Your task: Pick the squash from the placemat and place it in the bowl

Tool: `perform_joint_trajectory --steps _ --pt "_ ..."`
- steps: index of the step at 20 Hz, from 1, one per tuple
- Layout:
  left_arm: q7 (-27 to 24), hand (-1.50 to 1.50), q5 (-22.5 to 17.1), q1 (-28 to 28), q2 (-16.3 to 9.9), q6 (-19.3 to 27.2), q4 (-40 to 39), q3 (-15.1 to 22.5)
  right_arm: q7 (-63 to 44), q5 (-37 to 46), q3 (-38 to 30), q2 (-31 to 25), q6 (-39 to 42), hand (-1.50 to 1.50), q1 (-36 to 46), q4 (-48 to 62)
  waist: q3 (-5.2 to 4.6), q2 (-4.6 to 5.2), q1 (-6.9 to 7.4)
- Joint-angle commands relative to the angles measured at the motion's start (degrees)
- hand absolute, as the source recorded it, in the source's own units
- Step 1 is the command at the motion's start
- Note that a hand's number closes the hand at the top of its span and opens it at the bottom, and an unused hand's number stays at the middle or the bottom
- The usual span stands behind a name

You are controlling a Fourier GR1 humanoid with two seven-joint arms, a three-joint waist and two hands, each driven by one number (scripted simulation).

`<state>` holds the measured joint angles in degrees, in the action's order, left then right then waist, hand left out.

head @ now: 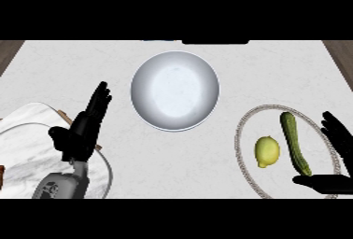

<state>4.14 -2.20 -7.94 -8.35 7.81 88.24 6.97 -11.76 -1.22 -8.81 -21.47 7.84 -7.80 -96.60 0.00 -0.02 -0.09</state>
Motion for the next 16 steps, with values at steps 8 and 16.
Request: perform_joint_trajectory --steps 8,16 --pt "-2.9 0.0 0.8 -1.2 1.9 -2.3 -4.0 -3.3 12.0 7.9 0.8 6.8 -1.8 -1.5 3.0 14.3 0.01 0.06 0.03" --pt "1.7 0.0 3.4 -1.7 4.2 -1.2 -1.4 -1.0 7.6 14.2 -0.8 1.3 -1.3 -1.5 6.0 18.1 0.01 0.02 0.04"
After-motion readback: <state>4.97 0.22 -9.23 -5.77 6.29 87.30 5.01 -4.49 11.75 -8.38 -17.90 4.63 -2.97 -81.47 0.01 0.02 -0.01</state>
